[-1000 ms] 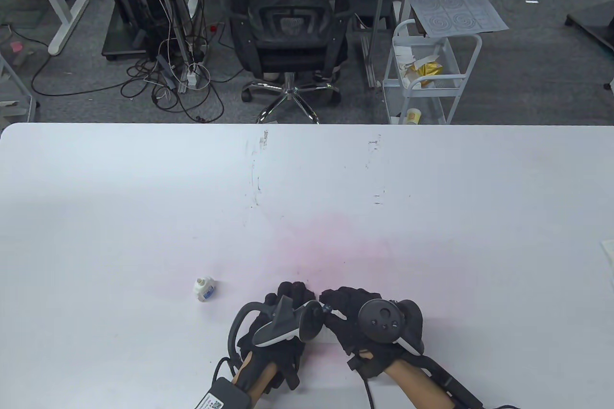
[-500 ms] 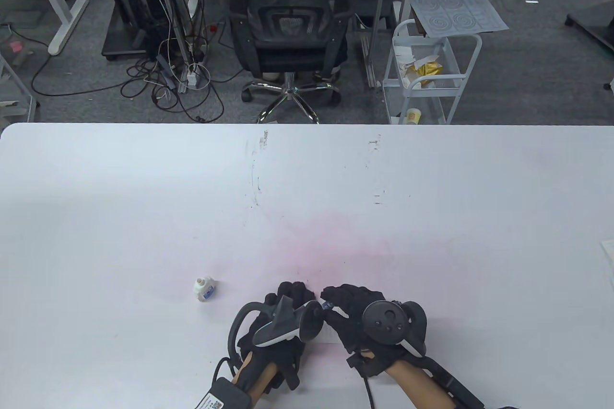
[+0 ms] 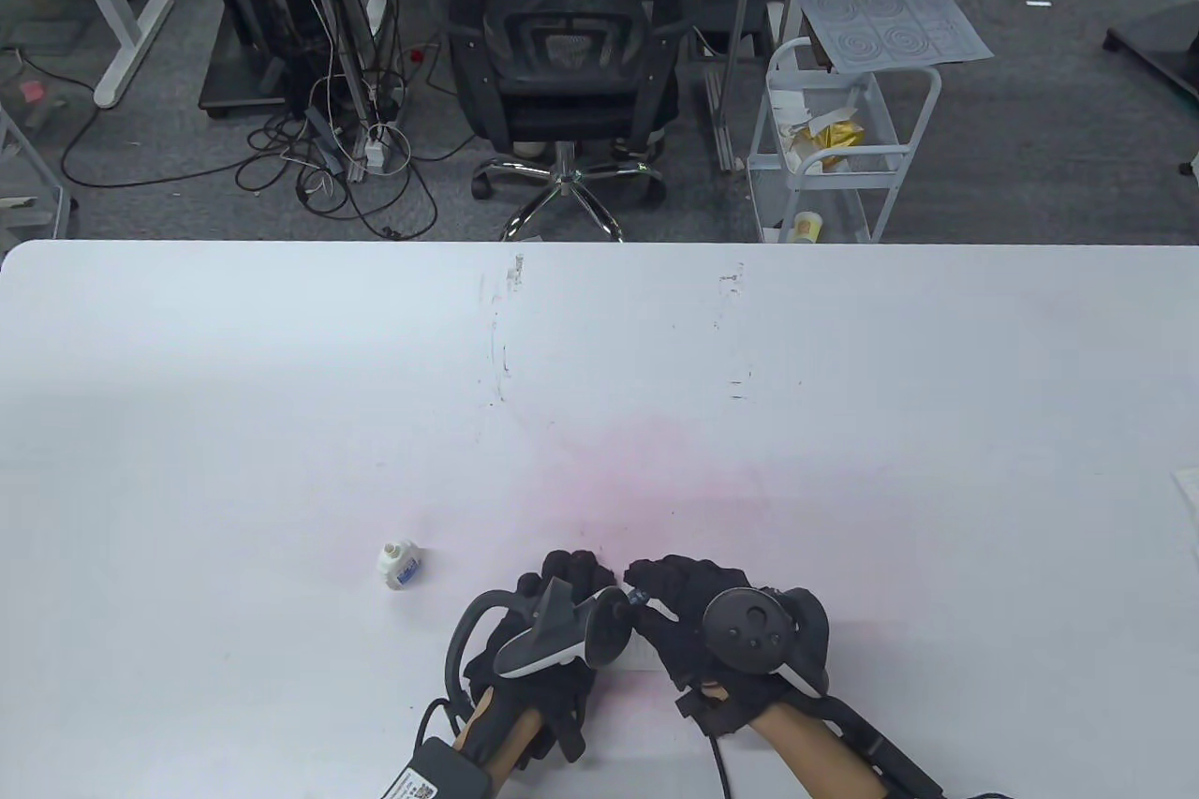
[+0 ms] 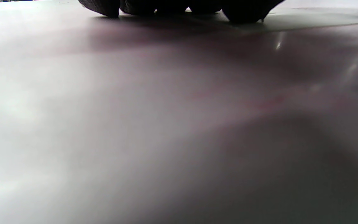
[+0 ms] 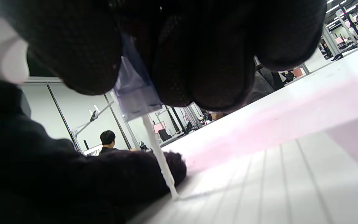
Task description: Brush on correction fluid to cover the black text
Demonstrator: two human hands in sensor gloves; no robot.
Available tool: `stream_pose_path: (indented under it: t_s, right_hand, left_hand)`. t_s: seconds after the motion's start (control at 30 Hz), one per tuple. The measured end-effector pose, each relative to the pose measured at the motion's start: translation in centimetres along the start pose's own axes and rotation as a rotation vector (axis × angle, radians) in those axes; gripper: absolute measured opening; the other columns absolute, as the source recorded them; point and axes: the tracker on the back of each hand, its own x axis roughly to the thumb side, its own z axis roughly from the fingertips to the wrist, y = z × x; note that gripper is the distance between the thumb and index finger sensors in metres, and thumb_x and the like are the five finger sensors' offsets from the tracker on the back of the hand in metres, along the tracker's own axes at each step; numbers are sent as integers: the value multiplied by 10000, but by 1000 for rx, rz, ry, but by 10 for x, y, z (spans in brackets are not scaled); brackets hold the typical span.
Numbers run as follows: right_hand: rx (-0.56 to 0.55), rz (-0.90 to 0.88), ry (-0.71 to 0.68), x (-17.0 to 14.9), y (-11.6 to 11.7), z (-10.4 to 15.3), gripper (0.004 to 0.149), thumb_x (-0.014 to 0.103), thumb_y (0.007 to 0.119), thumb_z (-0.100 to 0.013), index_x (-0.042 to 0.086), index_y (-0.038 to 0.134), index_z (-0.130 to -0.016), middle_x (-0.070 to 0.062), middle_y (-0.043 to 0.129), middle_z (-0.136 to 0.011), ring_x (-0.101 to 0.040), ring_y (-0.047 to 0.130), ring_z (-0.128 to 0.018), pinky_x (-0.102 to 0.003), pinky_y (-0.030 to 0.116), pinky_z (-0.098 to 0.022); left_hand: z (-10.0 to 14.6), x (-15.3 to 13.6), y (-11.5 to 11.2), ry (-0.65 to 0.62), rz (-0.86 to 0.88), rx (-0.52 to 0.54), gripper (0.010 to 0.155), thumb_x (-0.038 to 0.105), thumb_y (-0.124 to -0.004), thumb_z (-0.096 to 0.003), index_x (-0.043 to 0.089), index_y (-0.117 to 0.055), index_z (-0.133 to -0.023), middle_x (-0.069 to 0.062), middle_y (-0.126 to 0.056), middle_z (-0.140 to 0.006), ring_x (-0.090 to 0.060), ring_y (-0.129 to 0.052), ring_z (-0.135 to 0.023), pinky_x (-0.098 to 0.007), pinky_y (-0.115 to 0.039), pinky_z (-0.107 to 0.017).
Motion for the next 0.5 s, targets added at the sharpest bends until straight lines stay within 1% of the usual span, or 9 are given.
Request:
stream_pose_path:
  t_s: [0.17, 0.23, 0.37, 0.5]
  right_hand:
    - [13, 70, 18, -1, -4, 1, 476, 428, 910, -322, 214, 888, -747, -55, 938, -681, -300, 1032, -497, -534, 789, -476]
    - [12, 53, 24, -2, -6, 1, 478, 426, 912, -321, 212, 889, -747, -54, 939, -680, -300, 1033, -496, -533, 790, -475]
    - [-27, 7, 3, 0, -7, 1, 478, 429, 909, -323, 215, 885, -751, -50, 937, -684, -296, 1033, -498, -531, 790, -477]
    - [4, 14, -2, 0, -3, 1, 479, 429, 908, -325, 214, 885, -752, -51, 937, -684, -298, 1032, -500, -532, 789, -477]
  left_hand:
    - [0, 0, 0, 0, 0, 0, 628, 429, -606, -504, 263, -371, -1062, -76, -317, -1163, -336, -413, -1105, -485, -489, -802]
    - [0, 0, 0, 0, 0, 0, 631, 429, -606, -503, 260, -370, -1063, -77, -318, -1162, -337, -410, -1106, -485, -490, -803]
    - [0, 0, 0, 0, 0, 0, 629, 429, -605, -503, 260, -372, -1063, -76, -318, -1162, -336, -412, -1106, -486, -489, -801]
    - [0, 0, 0, 0, 0, 0, 631, 429, -605, -504, 259, -368, -1064, -77, -316, -1163, -337, -411, -1106, -487, -488, -800]
